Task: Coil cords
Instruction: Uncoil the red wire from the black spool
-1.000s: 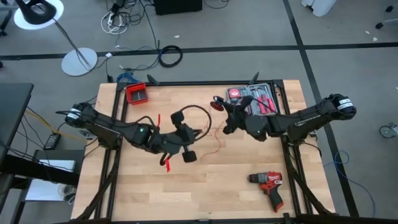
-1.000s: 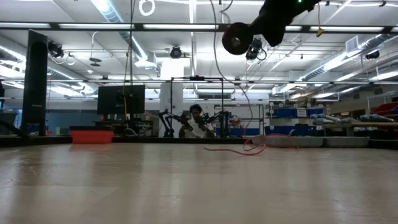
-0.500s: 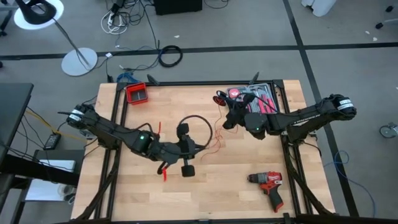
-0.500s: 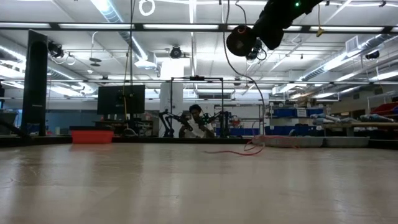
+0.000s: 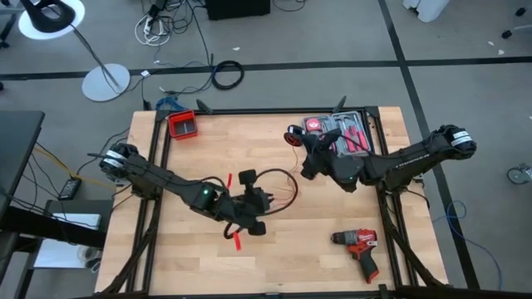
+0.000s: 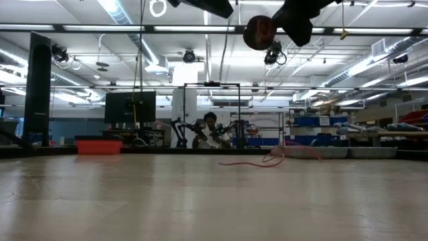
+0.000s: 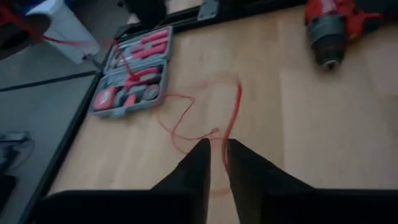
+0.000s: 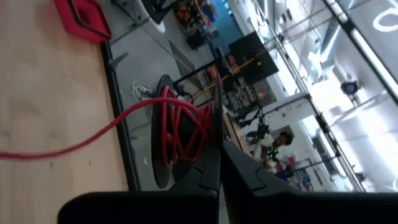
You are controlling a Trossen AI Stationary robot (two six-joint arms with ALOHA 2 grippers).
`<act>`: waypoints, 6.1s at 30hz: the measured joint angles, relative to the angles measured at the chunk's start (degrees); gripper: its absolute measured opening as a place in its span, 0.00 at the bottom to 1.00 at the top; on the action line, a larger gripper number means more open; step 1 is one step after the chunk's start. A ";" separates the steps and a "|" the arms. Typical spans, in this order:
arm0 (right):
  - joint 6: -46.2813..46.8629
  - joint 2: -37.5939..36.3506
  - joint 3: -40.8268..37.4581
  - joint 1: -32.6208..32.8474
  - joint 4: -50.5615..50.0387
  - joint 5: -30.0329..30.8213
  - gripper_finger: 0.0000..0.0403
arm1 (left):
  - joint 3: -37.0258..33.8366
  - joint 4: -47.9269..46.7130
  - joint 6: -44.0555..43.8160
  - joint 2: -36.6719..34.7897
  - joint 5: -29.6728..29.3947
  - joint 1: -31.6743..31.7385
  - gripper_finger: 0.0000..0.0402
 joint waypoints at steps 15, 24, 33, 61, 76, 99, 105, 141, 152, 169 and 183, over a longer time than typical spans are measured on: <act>0.08 -3.10 0.00 5.66 1.06 -9.46 0.00 | 0.02 -2.57 13.49 -2.21 -16.60 -0.02 0.22; 6.09 -2.86 0.00 4.88 -3.35 -20.95 0.00 | 0.02 5.01 24.81 -2.21 -21.46 0.11 0.22; 7.64 -2.84 0.00 4.50 -3.46 -25.87 0.00 | 0.02 5.29 28.06 -2.21 -15.91 0.52 0.22; 8.49 -2.80 0.00 4.07 -2.34 -29.52 0.02 | 0.02 9.37 25.18 -2.14 -9.91 4.04 0.01; 8.30 -2.88 0.00 4.98 -2.28 -23.52 0.24 | 0.02 4.96 24.30 -2.12 -14.50 4.22 0.00; 48.88 5.34 0.04 -2.77 -15.87 -43.73 0.25 | 0.02 3.35 21.34 -2.12 -13.17 3.74 0.00; 45.62 4.84 0.00 -3.74 -16.90 -41.59 0.25 | 0.02 0.69 21.36 -2.12 -7.92 3.49 0.00; 42.95 2.61 0.00 -4.23 -24.18 -51.26 0.23 | -1.09 -1.72 34.62 -2.18 -0.77 0.39 0.00; 33.59 2.38 0.00 0.98 -17.71 -38.22 0.23 | -1.09 -1.57 31.65 -2.16 -0.79 0.92 0.00; 22.19 2.71 0.00 5.40 -9.02 -30.15 0.23 | -1.09 -0.39 28.73 -2.16 -0.84 2.19 0.00; 21.21 2.71 0.00 5.47 -6.51 -32.81 0.03 | -1.09 0.07 28.49 -2.16 -0.70 2.25 0.00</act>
